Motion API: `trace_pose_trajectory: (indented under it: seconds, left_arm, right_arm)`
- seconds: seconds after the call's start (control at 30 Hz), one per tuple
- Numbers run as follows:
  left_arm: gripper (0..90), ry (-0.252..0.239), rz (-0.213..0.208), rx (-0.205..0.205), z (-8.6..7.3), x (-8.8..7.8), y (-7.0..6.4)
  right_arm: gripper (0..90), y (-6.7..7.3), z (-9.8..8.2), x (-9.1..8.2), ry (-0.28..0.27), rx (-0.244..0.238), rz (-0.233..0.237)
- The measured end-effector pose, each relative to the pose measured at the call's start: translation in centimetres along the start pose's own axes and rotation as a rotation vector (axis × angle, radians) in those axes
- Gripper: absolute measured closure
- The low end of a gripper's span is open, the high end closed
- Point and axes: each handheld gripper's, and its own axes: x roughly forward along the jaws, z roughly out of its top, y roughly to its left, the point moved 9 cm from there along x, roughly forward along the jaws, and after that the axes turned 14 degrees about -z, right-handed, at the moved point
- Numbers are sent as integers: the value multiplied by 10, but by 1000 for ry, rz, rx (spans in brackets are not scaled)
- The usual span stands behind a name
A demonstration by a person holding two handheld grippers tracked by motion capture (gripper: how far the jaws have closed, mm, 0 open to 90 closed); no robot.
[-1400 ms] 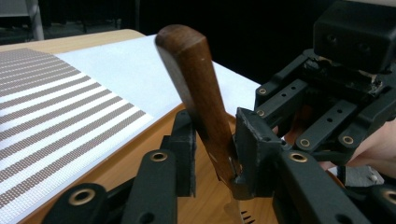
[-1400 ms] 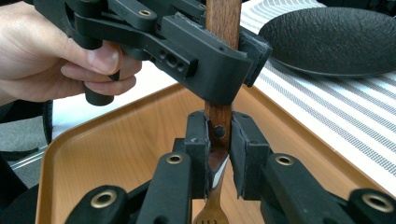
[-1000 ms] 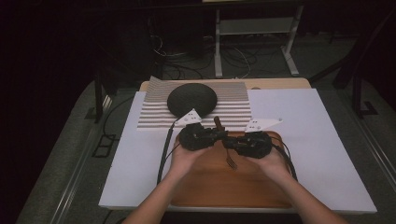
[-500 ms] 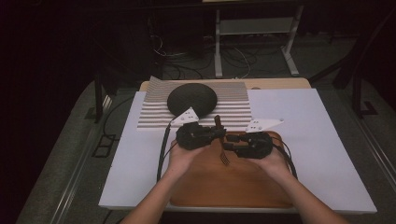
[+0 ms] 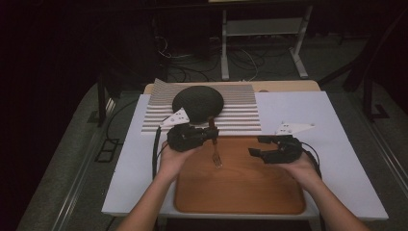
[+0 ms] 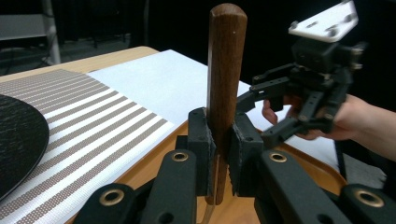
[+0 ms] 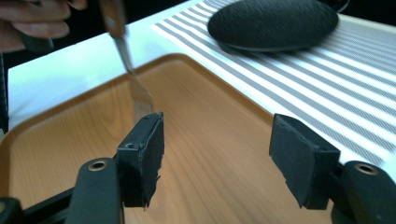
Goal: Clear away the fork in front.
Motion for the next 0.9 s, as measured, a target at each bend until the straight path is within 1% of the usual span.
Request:
trace_pose_trajectory:
  seconds: [0.03, 0.07, 0.1, 0.17, 0.2, 0.27, 0.3, 0.37, 0.4, 0.43, 0.47, 0.53, 0.57, 0.6, 0.63, 0.67, 0.73, 0.8, 0.87, 0.9]
  left_arm:
    - [807, 0, 1, 0, 0, -3, 0]
    - [807, 3, -6, 2, 1, -9, 0]
    - [807, 3, -6, 2, 1, -9, 0]
    - [806, 3, -13, 8, 1, -15, -1]
    - [806, 5, -17, 8, 1, -21, -1]
    - [805, 8, -22, 7, 1, -24, -1]
    - [805, 12, -25, 4, 0, -27, -1]
    - [804, 21, -31, 0, -1, -32, -1]
    - [804, 26, -29, -1, -1, -34, 0]
    - [804, 32, -31, -5, -2, -38, 0]
    - [804, 32, -31, -5, -2, -38, 0]
    - [804, 43, -33, -4, -3, -44, -1]
    - [804, 43, -33, -4, -3, -44, -1]
    - [804, 49, -32, -4, -4, -47, -2]
    - [804, 51, -32, -6, -5, -48, -2]
    - [803, 53, -30, -8, -6, -53, -4]
    - [803, 54, -29, -11, -7, -56, -4]
    - [803, 56, -29, -16, -9, -60, -6]
    - [803, 59, -31, -25, -12, -65, -8]
    - [803, 60, -35, -31, -14, -67, -10]
  right_arm:
    - [344, 0, 0, 0, 0, 0, 0]
    - [332, -8, -7, -5, 4, -2, -22]
    - [332, -8, -7, -5, 4, -2, -22]
    - [303, -14, -13, -11, 6, 3, -30]
    - [280, -19, -18, -16, 10, 4, -43]
    - [268, -21, -20, -18, 5, 7, -49]
    - [243, -23, -23, -21, 6, 13, -52]
    - [200, -28, -32, -27, 13, 15, -60]
    - [200, -28, -32, -27, 13, 15, -60]
    - [167, -32, -39, -31, 18, 16, -74]
    - [167, -32, -39, -31, 18, 16, -74]
    - [140, -38, -48, -38, 17, 23, -94]
    - [140, -38, -48, -38, 17, 23, -94]
    - [130, -43, -54, -43, 21, 23, -118]
    - [130, -43, -54, -43, 21, 23, -118]
    - [113, -47, -60, -47, 25, 28, -139]
    - [107, -48, -62, -49, 27, 33, -146]
    - [90, -51, -70, -54, 33, 41, -155]
    - [83, -52, -72, -56, 36, 40, -155]
    - [59, -52, -75, -57, 39, 35, -160]
